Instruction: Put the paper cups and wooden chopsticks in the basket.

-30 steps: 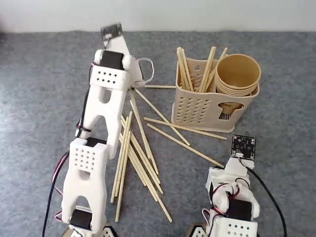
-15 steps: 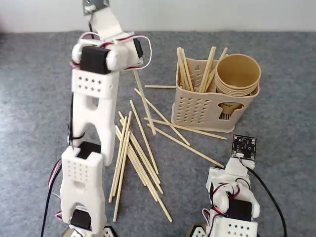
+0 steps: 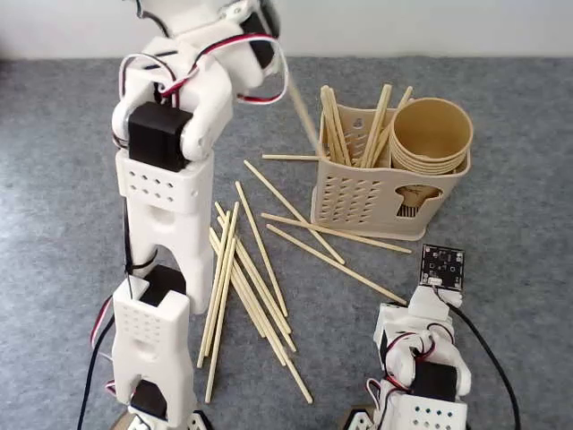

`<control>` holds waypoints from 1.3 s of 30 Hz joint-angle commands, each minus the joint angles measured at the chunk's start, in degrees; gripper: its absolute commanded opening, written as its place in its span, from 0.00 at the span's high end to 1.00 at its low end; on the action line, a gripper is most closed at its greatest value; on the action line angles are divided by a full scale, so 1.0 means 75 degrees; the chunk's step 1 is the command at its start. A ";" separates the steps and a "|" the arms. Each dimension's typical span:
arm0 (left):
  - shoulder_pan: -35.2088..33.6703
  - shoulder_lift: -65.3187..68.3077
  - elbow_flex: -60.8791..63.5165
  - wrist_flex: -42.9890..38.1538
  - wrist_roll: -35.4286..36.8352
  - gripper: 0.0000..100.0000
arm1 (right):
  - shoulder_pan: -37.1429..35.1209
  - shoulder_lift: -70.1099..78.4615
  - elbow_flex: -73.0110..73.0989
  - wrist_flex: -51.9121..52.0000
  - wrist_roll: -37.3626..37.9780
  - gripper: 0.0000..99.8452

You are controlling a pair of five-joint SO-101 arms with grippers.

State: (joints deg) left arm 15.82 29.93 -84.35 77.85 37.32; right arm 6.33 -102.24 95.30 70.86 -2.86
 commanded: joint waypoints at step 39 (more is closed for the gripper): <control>-0.1043 -0.0328 -0.1354 0.3048 -0.0692 0.79 | 0.0053 -0.0018 -0.0012 -0.0170 0.0000 0.99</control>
State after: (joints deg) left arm 13.63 31.52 -92.09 99.38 32.48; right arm 6.33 -102.24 95.30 70.86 -2.86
